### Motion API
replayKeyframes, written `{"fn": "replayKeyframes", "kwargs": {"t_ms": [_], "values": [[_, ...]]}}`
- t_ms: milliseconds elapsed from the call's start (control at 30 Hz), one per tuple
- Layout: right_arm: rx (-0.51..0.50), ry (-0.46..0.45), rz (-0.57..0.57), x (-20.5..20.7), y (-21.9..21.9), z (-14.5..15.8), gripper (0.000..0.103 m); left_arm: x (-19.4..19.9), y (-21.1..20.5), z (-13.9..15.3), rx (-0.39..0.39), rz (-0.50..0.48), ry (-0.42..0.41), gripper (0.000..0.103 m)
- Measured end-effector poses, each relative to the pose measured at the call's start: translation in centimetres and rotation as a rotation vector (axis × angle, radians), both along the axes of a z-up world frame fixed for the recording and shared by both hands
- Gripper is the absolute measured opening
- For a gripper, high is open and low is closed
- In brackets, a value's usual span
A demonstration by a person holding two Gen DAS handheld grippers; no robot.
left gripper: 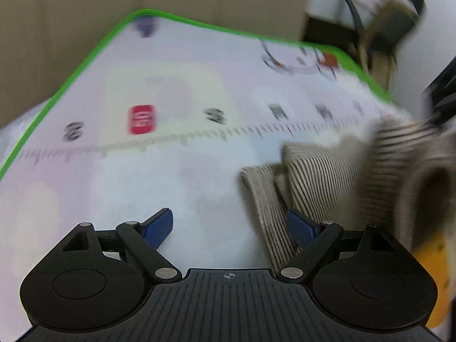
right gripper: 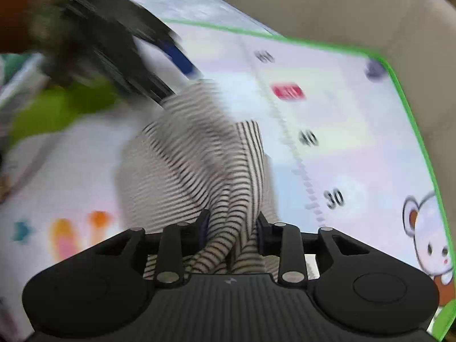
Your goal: Fold clothes
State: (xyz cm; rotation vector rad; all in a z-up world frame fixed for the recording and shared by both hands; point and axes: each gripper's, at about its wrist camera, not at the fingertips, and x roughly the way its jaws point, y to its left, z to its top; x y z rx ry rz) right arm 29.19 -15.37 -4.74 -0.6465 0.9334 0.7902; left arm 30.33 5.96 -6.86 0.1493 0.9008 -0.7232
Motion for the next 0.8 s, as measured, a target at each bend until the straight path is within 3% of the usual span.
{"fn": "replayKeyframes", "kwargs": {"t_ms": [67,133,267,433,500,533,633,700,800], "values": [[0.024,-0.027,-0.077,1.2,-1.1,-1.8,0.058,-0.2,1.4,1.2,-0.037,0.032,-0.005,0.092],[0.116,-0.036,-0.16,1.7,-2.8,-2.1,0.069,-1.4,1.9,2.6,-0.051,0.026,-0.025,0.092],[0.214,-0.091,-0.267,0.9,-3.8,-1.0,0.069,-4.4,-0.3,4.6,-0.069,-0.086,-0.058,0.092],[0.422,-0.307,-0.477,-2.3,-6.6,4.5,0.067,-6.5,-5.9,4.7,-0.093,-0.256,-0.111,0.088],[0.542,-0.36,-0.549,-4.1,-7.9,6.1,0.046,-6.4,-8.3,4.3,-0.075,-0.298,-0.132,0.086],[0.583,-0.34,-0.562,-4.5,-8.2,6.2,0.037,-6.4,-9.4,4.0,-0.064,-0.315,-0.139,0.086],[0.623,-0.274,-0.55,-5.5,-8.1,5.8,0.036,-5.5,-11.7,2.6,0.004,-0.315,-0.15,0.085],[0.576,-0.225,-0.554,-5.1,-7.6,4.4,0.036,-4.7,-12.4,1.4,0.046,-0.293,-0.14,0.085],[0.486,-0.086,-0.672,-2.7,-7.9,-0.3,0.036,-3.6,-12.5,-0.1,0.072,-0.263,-0.113,0.09]]}}
